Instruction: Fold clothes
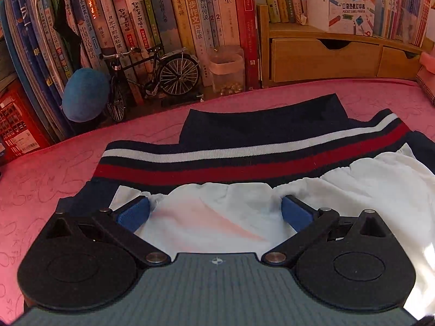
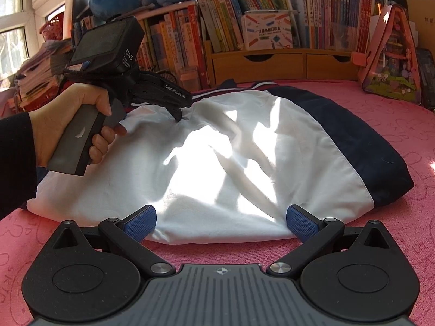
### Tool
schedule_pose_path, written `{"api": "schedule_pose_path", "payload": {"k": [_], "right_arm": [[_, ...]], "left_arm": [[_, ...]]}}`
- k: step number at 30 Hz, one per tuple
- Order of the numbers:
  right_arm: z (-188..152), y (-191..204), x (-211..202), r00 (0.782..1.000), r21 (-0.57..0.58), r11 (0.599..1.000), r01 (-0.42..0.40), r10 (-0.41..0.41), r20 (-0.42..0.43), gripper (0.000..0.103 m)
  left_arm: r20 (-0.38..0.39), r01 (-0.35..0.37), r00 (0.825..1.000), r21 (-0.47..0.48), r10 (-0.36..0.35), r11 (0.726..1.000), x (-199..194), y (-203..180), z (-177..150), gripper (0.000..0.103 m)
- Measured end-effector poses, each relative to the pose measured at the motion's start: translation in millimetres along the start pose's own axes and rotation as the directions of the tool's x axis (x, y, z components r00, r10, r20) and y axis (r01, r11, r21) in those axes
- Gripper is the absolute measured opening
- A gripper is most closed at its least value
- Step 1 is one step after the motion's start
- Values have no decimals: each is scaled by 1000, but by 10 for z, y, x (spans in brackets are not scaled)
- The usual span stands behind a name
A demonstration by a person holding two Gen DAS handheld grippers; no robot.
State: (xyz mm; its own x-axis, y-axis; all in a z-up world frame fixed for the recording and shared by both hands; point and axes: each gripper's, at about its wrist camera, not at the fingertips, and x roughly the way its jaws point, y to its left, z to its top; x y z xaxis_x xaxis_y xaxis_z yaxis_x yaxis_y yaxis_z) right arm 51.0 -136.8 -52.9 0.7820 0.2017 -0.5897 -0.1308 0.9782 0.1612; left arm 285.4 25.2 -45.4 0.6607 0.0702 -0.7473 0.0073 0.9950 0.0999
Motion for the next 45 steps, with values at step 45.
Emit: {"api": "schedule_pose_path", "payload": {"k": [45], "right_arm": [[69, -1453, -250, 994, 495, 868, -36, -20, 107, 103]], "left_arm": [[164, 139, 975, 79, -150, 987, -1328, -203, -1640, 103]]}}
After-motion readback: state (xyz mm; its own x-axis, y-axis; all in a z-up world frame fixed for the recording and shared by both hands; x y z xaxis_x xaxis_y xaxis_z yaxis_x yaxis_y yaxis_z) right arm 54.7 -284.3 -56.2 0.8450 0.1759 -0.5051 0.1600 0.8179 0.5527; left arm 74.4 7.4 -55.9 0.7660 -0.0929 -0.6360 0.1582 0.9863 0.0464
